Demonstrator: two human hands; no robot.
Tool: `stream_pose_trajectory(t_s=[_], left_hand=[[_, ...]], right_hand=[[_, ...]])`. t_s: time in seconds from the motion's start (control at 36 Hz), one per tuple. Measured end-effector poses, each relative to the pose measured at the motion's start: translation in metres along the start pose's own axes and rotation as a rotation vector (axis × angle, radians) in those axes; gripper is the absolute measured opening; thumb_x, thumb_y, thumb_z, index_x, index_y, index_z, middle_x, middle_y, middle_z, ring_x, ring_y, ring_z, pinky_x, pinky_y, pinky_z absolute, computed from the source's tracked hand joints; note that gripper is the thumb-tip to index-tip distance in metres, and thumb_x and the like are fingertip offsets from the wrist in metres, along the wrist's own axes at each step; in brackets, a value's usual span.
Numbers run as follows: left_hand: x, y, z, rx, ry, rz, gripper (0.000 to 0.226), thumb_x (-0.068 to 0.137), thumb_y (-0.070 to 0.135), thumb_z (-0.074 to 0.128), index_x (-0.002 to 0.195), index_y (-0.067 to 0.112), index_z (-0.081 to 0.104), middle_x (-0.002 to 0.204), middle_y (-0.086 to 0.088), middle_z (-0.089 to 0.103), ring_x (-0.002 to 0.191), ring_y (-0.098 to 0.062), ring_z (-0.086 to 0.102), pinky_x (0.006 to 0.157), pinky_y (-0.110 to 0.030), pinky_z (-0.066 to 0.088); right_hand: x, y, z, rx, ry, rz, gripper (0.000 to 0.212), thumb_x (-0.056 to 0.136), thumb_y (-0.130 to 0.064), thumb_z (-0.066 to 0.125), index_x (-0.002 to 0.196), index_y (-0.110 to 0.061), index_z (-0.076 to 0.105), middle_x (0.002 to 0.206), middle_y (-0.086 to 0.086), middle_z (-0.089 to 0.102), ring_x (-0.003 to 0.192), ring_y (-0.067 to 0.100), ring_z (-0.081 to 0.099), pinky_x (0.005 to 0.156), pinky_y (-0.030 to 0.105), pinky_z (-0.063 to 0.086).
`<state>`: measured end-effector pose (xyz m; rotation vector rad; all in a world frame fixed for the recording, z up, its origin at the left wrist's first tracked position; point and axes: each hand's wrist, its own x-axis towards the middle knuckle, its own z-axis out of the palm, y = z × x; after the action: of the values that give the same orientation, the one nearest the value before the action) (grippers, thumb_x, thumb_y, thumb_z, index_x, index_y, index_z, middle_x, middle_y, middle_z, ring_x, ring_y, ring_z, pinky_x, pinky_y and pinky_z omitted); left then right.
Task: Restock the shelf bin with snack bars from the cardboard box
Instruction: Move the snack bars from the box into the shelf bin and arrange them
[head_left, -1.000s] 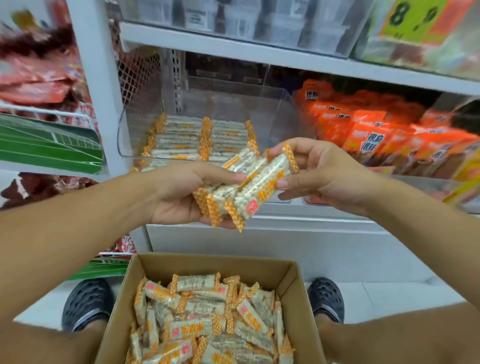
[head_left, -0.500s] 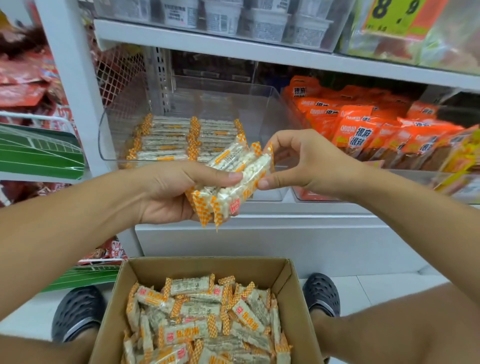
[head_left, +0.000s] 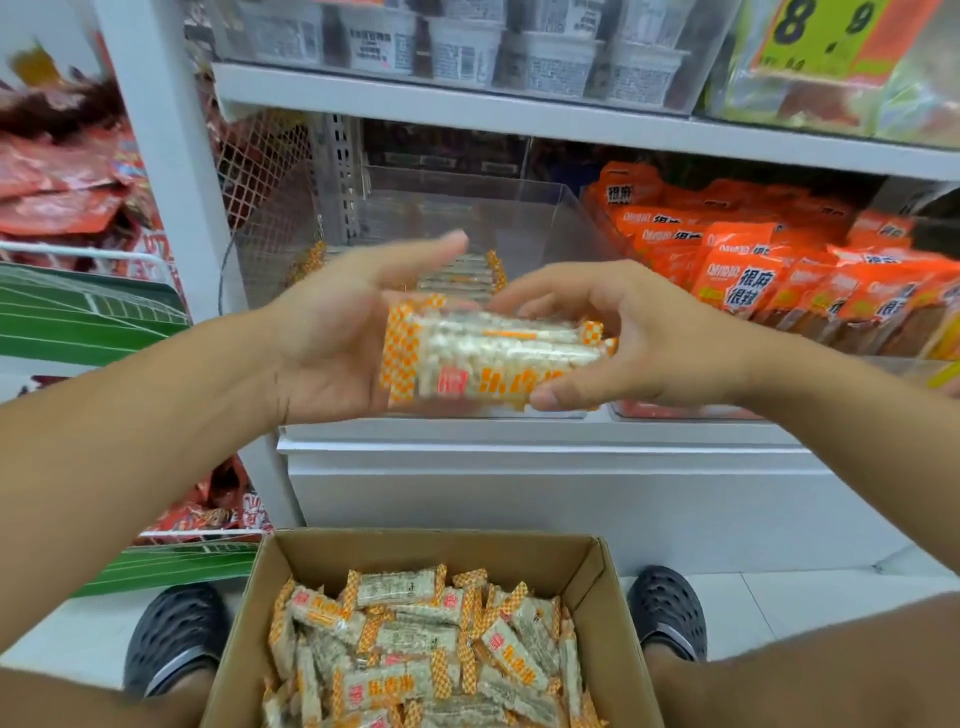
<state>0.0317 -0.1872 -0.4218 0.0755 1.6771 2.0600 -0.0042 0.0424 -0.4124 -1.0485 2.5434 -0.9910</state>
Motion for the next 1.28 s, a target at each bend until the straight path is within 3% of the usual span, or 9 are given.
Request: stream_pose_trajectory(t_s=[0.17, 0.33, 0.47, 0.61, 0.69, 0.78, 0.83, 1.0, 1.28], left_hand=[[0.003, -0.001, 0.022, 0.057, 0.381, 0.314, 0.044, 0.096, 0.053, 0.046, 0.114, 0.021, 0.069, 0.112, -0.009, 0.072, 0.088, -0.023, 0.074, 0.075, -0.036, 0.057], [0.020, -0.009, 0.027, 0.065, 0.447, 0.322, 0.045, 0.100, 0.053, 0.042, 0.107, 0.019, 0.070, 0.103, -0.013, 0.074, 0.090, -0.032, 0.073, 0.091, -0.048, 0.056], [0.029, 0.003, 0.012, 0.117, 0.378, 0.285, 0.060, 0.097, 0.065, 0.032, 0.113, 0.019, 0.068, 0.102, -0.007, 0.076, 0.098, -0.025, 0.071, 0.096, -0.044, 0.052], [0.047, 0.015, -0.037, 1.087, 0.636, 0.609, 0.053, 0.102, 0.054, 0.032, 0.137, 0.020, 0.053, 0.127, 0.005, 0.060, 0.113, -0.010, 0.052, 0.096, -0.026, 0.037], [0.060, 0.004, -0.063, 1.488, 0.457, 0.398, 0.071, 0.093, 0.071, 0.019, 0.136, 0.022, 0.048, 0.134, -0.008, 0.055, 0.124, -0.029, 0.052, 0.102, -0.042, 0.043], [0.070, -0.010, -0.075, 1.575, 0.279, 0.108, 0.091, 0.082, 0.079, 0.003, 0.148, 0.026, 0.036, 0.152, -0.006, 0.041, 0.139, -0.030, 0.039, 0.112, -0.047, 0.034], [0.072, -0.014, -0.075, 1.526, 0.208, -0.021, 0.078, 0.092, 0.070, 0.009, 0.154, 0.027, 0.029, 0.161, -0.001, 0.028, 0.148, -0.025, 0.026, 0.120, -0.042, 0.021], [0.075, -0.016, -0.078, 1.486, 0.171, 0.032, 0.066, 0.100, 0.061, 0.014, 0.150, 0.026, 0.038, 0.156, -0.001, 0.038, 0.143, -0.022, 0.034, 0.116, -0.037, 0.028], [0.078, -0.020, -0.081, 1.506, 0.190, 0.096, 0.063, 0.099, 0.063, 0.015, 0.139, 0.030, 0.051, 0.144, 0.002, 0.052, 0.132, -0.022, 0.046, 0.108, -0.041, 0.038]], right_hand=[[-0.001, -0.002, 0.015, 0.232, 0.101, 0.002, 0.059, 0.074, -0.036, 0.078, 0.129, -0.042, 0.060, 0.116, 0.003, 0.067, 0.098, 0.018, 0.070, 0.076, 0.030, 0.059], [-0.002, -0.012, 0.025, 0.210, 0.117, 0.001, 0.055, 0.088, -0.038, 0.070, 0.141, -0.032, 0.055, 0.128, -0.006, 0.065, 0.112, 0.007, 0.065, 0.092, 0.022, 0.052], [-0.003, -0.018, 0.012, 0.319, 0.159, 0.027, 0.042, 0.092, -0.015, 0.064, 0.134, -0.022, 0.061, 0.114, -0.011, 0.072, 0.082, -0.009, 0.067, 0.065, 0.005, 0.048], [0.027, -0.011, -0.011, -0.109, 0.484, 0.178, 0.038, 0.093, -0.039, 0.067, 0.130, -0.038, 0.064, 0.114, -0.018, 0.071, 0.093, 0.002, 0.068, 0.073, 0.019, 0.052], [0.067, 0.005, -0.012, -0.617, 0.487, 0.314, 0.044, 0.092, -0.060, 0.053, 0.131, -0.040, 0.061, 0.119, -0.003, 0.070, 0.106, 0.027, 0.065, 0.078, 0.033, 0.046], [0.111, 0.021, -0.008, -0.813, 0.436, 0.436, 0.047, 0.097, -0.059, 0.042, 0.118, -0.024, 0.066, 0.115, 0.012, 0.067, 0.104, 0.039, 0.063, 0.079, 0.039, 0.047], [0.134, 0.034, -0.006, -0.885, 0.362, 0.499, 0.044, 0.101, -0.050, 0.039, 0.122, -0.020, 0.063, 0.127, 0.011, 0.062, 0.114, 0.037, 0.060, 0.089, 0.040, 0.048], [0.178, 0.058, 0.004, -0.994, 0.221, 0.683, 0.040, 0.094, -0.022, 0.048, 0.133, -0.022, 0.058, 0.133, 0.008, 0.059, 0.120, 0.036, 0.057, 0.092, 0.047, 0.050], [0.190, 0.076, 0.005, -0.923, 0.042, 0.849, 0.062, 0.091, -0.019, 0.052, 0.151, -0.029, 0.038, 0.156, 0.005, 0.038, 0.146, 0.040, 0.025, 0.107, 0.047, 0.033]])
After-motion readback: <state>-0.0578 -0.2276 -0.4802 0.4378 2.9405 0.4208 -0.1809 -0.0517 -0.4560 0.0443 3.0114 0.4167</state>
